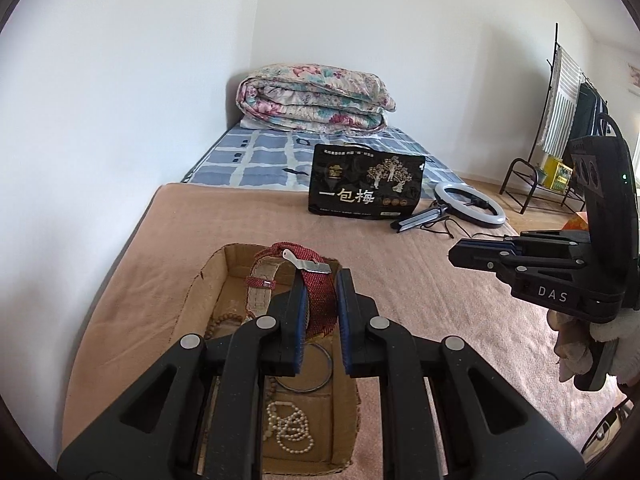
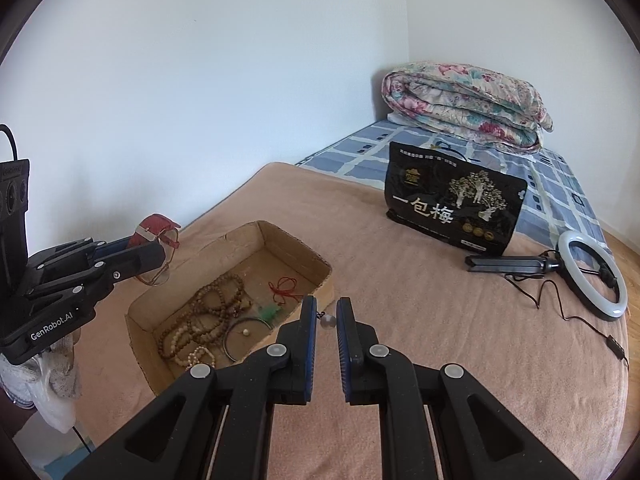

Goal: Organize jewelry
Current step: 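Carry the watch with left gripper while right gripper carries the earring to the box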

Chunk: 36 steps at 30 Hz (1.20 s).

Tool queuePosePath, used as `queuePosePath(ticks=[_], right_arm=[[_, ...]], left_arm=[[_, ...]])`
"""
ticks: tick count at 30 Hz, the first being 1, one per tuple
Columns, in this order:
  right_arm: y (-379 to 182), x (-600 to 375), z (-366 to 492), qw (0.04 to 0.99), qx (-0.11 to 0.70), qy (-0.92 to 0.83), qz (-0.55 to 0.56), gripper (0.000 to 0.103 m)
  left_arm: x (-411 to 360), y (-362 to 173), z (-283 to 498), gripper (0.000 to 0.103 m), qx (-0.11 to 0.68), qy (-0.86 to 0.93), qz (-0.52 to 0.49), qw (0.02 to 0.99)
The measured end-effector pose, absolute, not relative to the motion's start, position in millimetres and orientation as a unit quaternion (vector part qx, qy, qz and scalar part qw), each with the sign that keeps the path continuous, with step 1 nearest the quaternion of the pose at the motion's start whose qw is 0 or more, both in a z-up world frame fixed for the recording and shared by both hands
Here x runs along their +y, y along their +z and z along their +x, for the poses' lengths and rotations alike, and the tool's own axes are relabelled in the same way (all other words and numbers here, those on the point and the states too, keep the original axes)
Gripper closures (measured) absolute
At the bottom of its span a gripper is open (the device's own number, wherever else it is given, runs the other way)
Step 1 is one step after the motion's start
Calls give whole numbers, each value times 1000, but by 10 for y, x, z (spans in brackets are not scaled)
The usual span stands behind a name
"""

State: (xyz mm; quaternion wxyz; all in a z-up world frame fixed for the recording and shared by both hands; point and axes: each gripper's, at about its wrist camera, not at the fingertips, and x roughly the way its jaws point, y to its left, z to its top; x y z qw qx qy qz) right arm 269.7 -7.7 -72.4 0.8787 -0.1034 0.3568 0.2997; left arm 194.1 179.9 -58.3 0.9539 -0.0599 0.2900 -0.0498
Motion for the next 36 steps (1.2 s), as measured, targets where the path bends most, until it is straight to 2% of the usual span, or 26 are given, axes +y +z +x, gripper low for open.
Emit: queuePosePath(ticks=[19,36], right_arm=[[-1111,720,2963,861,380,312,-128,95],[-1272,891,3102,855,396,313,-121,94]], left_arm=[[2174,-869,1870,91,307,-29,-79,948],[2117,-1014,1857,91,326,-32,-72,942]])
